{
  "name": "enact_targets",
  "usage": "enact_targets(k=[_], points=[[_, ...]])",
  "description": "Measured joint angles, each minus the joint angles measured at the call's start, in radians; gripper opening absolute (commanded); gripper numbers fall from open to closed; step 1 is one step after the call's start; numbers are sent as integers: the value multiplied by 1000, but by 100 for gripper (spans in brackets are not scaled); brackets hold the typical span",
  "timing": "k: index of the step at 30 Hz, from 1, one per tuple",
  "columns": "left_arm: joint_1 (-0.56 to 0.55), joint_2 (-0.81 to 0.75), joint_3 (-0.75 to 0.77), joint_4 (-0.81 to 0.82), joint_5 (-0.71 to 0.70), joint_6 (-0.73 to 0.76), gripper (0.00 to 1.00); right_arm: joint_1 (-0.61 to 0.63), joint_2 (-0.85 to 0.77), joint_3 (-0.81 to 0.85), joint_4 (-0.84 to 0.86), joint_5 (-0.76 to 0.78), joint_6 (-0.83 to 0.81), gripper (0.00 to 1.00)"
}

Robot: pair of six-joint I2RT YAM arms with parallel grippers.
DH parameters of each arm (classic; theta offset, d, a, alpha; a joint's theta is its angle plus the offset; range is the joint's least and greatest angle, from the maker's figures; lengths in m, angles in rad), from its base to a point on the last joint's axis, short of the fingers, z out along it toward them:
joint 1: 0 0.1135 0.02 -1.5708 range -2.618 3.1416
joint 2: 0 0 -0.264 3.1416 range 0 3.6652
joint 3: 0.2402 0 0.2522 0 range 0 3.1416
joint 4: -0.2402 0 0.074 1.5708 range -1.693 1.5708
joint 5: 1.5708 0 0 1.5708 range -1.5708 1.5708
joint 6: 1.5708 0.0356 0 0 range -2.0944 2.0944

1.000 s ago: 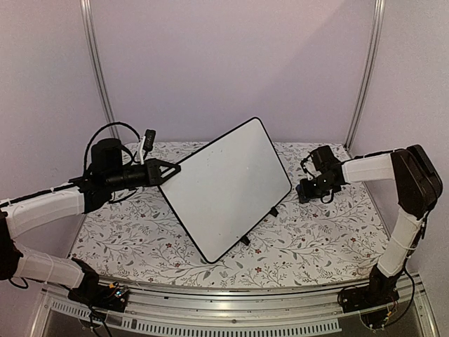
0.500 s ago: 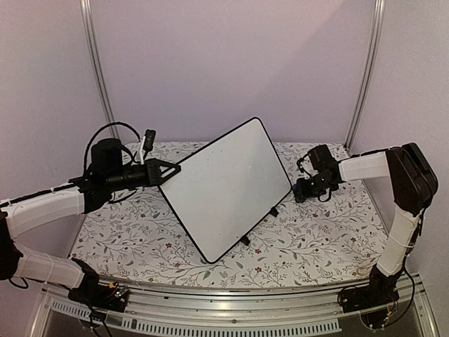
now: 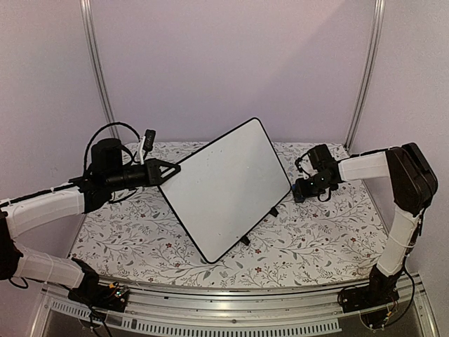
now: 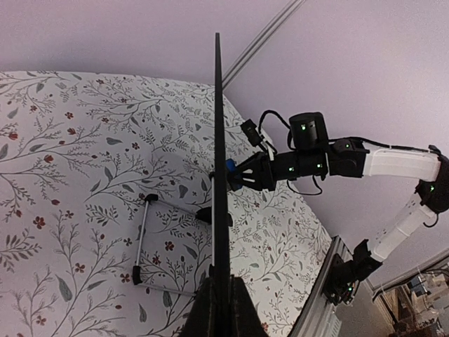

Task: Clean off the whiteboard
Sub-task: Place the whiteboard eraser at the center of the board.

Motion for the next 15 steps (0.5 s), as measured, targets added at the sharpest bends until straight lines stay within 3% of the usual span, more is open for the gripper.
enact_targets(k=[15], points=[[0,0,1,-6,-8,-9,0,15,0,5,-3,9,-30,40]])
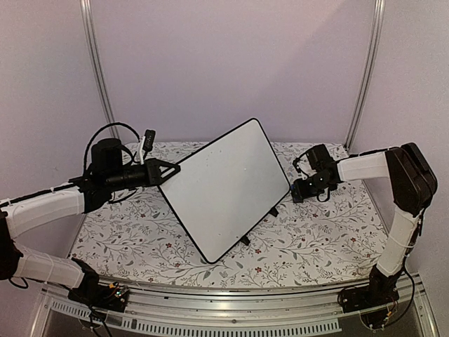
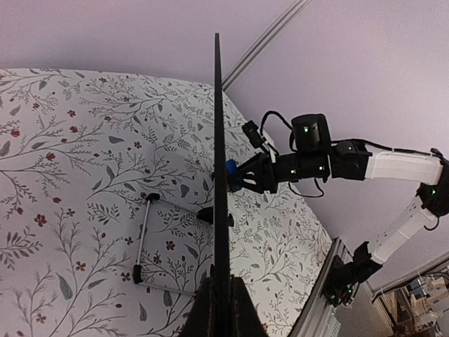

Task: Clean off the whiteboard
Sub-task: Place the whiteboard eraser at the center of the board.

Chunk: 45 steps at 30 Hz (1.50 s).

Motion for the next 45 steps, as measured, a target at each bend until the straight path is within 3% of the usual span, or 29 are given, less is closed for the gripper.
enact_targets(k=[24,38,45], points=[[0,0,1,-3,-5,-1,0,38,0,13,-31,51,7,66],[-2,0,1,-4,16,7,0,-24,-48,16,-34,179,56,66],[-2,0,1,-4,16,7,0,-27,-53,16,-33,151,55,65]])
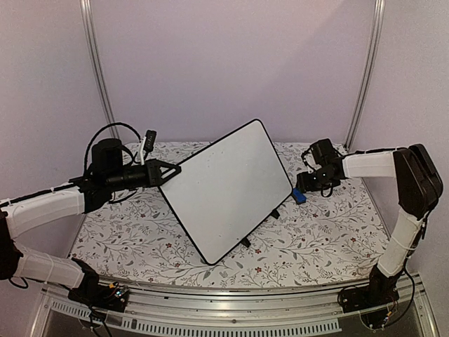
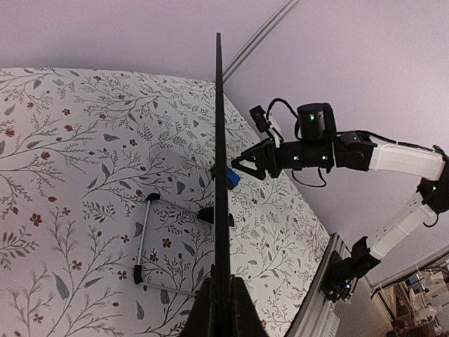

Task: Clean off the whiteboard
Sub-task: Place the whiteboard eraser at the center of the board, then move the whiteboard eraser to the center of the board.

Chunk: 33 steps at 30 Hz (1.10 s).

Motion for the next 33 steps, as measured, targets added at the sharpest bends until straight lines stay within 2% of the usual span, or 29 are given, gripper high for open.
enact_targets(k=[13,33], points=[[0,0,0,0,0,0,0,26,48,0,-5,-39,-30,66],[0,0,0,0,0,0,0,-11,85,0,-40,114,8,66]])
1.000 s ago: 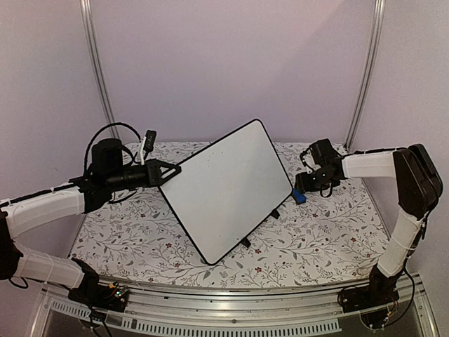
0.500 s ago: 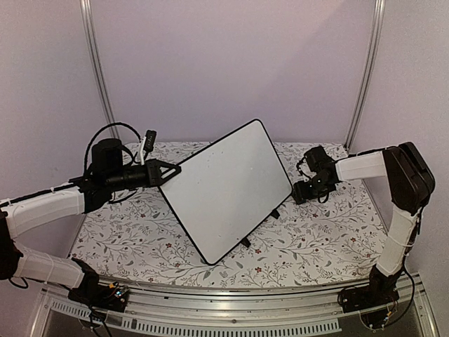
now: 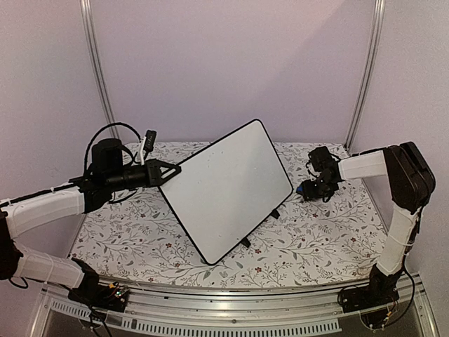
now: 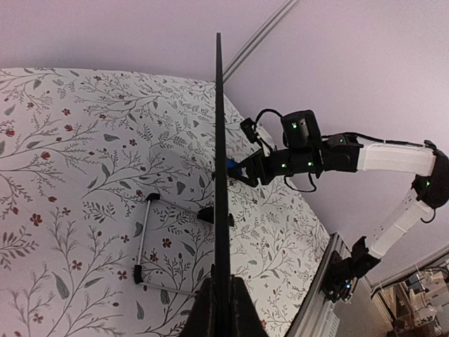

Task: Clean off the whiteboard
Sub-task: Move the whiteboard eraser to the center of the board, then move to the corner of the board.

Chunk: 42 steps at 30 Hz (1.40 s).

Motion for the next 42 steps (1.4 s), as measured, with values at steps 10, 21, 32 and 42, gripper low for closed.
enact_targets(k=[10,21,32,42], points=[[0,0,0,0,0,0,0,-43,-16,-14,-8,36,39,66],[0,0,0,0,0,0,3,35,-180,-40,-28,13,32,65],[-7,0,0,-3,28,18,19,206,-177,-85,-7,-111,-45,61],[-10,0,1,-3,53,27,45,233,-179,-184,51,-196,-77,57]])
